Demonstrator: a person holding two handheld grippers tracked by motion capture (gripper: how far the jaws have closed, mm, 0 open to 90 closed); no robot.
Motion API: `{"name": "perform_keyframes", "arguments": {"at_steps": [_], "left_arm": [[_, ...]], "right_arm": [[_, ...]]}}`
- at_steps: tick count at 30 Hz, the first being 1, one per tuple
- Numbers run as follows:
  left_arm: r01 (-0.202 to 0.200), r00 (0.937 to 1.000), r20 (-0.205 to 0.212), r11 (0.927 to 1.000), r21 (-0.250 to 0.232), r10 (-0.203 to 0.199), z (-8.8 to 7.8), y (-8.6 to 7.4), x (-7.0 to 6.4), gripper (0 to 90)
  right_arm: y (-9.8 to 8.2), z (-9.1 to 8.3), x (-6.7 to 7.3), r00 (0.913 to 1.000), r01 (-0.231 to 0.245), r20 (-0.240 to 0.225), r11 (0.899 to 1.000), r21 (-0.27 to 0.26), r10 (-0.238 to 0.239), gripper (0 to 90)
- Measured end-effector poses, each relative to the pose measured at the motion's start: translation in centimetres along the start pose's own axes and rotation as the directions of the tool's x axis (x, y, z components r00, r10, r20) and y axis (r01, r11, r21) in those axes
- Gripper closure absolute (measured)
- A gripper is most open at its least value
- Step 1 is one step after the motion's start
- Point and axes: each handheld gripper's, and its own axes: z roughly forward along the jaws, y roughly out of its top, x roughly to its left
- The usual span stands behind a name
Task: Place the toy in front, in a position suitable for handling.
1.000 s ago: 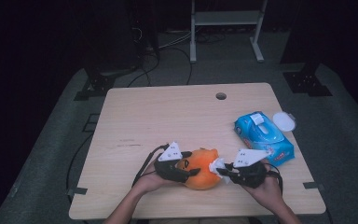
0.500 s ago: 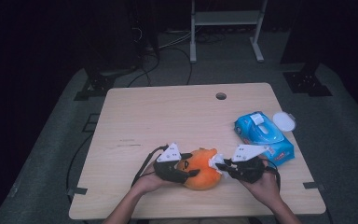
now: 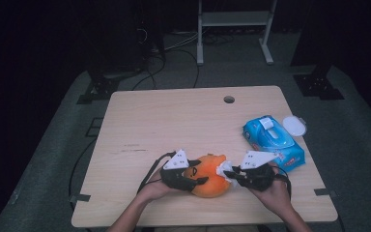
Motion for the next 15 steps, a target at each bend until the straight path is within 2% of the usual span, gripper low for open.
{"name": "perform_keyframes", "arguments": {"at_steps": [1,3,4,5,6,7,8,9,11,12,13,14,15], "left_arm": [[0.0,1.0,0.0,1.0,0.0,0.0,0.0,0.0,0.0,36.0],[0.03,0.9995,-0.008,0.9995,-0.008,-0.03,-0.1,-0.1,0.2,35.9],[0.03,0.9995,-0.008,0.9995,-0.008,-0.03,-0.1,-0.1,0.2,35.8],[0.037,0.9992,-0.016,0.9993,-0.009,-0.038,-0.1,-0.1,0.3,35.6],[0.067,0.9968,-0.042,0.9976,-0.014,-0.068,-0.2,-0.1,0.5,35.1],[0.067,0.9968,-0.042,0.9976,-0.014,-0.068,-0.2,-0.1,0.5,34.8],[0.098,0.9938,-0.05,0.995,-0.02,-0.099,-0.3,-0.2,0.9,34.6],[0.104,0.9932,-0.052,0.9944,-0.02,-0.104,-0.4,-0.3,1.0,34.4],[0.103,0.9934,-0.05,0.9945,-0.019,-0.104,-0.4,-0.3,1.0,34.3],[0.087,0.9952,-0.045,0.996,-0.021,-0.087,-0.4,-0.3,0.8,34.5],[0.087,0.9952,-0.045,0.996,-0.021,-0.087,-0.4,-0.3,0.8,34.7],[0.062,0.9976,-0.03,0.9979,-0.018,-0.063,-0.3,-0.2,0.6,35.2],[0.062,0.9976,-0.03,0.9979,-0.018,-0.063,-0.3,-0.2,0.6,35.5]], "right_arm": [[0.0,0.0,0.0,1.0,0.0,0.0,1.0,0.0,0.0,80.5],[-0.2,0.2,-0.7,0.9995,-0.028,-0.013,1.0,-0.009,0.028,80.5],[-0.2,0.2,-0.6,0.9997,-0.024,-0.011,1.0,-0.01,0.023,80.5],[-0.1,0.1,-0.4,0.9998,-0.019,-0.009,1.0,-0.006,0.019,80.5],[0.0,-0.1,0.0,0.9997,-0.004,-0.023,1.0,-0.009,0.004,80.5],[0.0,-0.1,0.0,0.9997,-0.004,-0.023,1.0,-0.009,0.004,80.5],[0.1,-0.4,0.9,0.9983,0.022,-0.053,1.0,-0.018,-0.023,80.5],[0.2,-0.6,1.3,0.9974,0.032,-0.064,0.999,-0.021,-0.033,80.5],[0.2,-0.7,1.8,0.996,0.047,-0.075,0.999,-0.026,-0.049,80.5],[0.2,-0.7,2.1,0.9957,0.066,-0.065,0.998,-0.018,-0.067,80.5],[0.2,-0.7,2.1,0.9957,0.066,-0.065,0.998,-0.018,-0.067,80.5],[0.1,-0.5,1.5,0.9975,0.036,-0.06,0.999,-0.015,-0.037,80.6],[0.1,-0.5,1.5,0.9975,0.036,-0.06,0.999,-0.015,-0.037,80.6]]}}
